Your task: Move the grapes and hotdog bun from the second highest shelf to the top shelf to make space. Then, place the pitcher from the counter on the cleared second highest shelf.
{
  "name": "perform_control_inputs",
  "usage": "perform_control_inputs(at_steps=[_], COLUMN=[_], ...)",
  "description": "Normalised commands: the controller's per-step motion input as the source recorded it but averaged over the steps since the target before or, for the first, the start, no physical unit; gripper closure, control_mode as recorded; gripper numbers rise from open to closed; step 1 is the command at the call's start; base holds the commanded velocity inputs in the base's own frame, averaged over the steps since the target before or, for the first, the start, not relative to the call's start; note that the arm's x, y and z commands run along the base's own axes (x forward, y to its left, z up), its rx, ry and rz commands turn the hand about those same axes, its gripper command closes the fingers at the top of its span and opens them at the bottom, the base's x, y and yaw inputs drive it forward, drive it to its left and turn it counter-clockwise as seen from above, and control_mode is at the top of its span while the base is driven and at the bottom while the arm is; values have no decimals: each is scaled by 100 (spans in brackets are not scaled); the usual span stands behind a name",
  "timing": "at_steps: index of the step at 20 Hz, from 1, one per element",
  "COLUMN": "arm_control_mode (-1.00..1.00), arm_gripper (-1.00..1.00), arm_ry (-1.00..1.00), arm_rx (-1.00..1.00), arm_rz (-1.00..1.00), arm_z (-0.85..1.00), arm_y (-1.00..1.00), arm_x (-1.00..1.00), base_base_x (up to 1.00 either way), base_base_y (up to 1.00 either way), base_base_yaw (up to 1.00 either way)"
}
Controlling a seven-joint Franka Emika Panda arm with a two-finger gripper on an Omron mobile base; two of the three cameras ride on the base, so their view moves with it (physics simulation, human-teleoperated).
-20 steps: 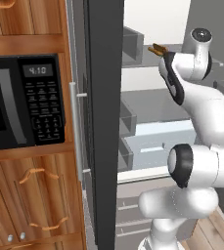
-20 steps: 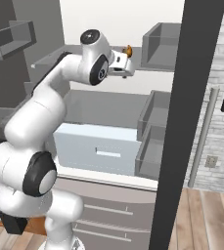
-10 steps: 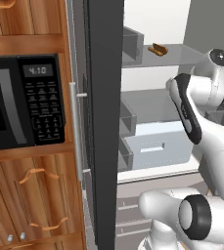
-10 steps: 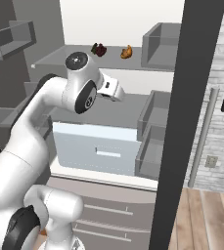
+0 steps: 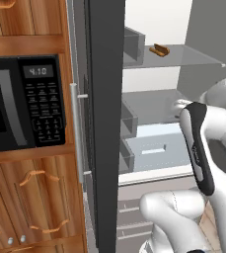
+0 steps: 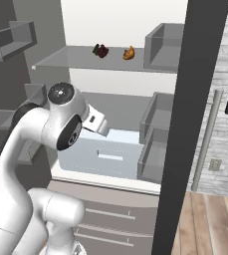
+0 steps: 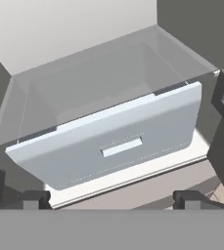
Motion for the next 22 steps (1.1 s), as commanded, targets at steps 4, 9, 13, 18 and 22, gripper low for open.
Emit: perform_control_inputs(at_steps=[4, 9, 13, 18, 22], arm_control_mode=[-100, -100, -100, -100, 100], arm_gripper=[-100, -100, -100, -100, -100], arm_ry=[12, 4, 0, 0, 0], arm_rx=[1, 0, 0, 0, 0], arm_rz=[-2, 0, 0, 0, 0], arm_z=[-13, -1, 0, 0, 0], arm_y=[0, 20, 12, 6, 0], arm_x=[-43, -20, -11, -1, 0], base_base_x=[0, 0, 0, 0, 0], base_base_y=[0, 0, 0, 0, 0], base_base_yaw=[0, 0, 0, 0, 0])
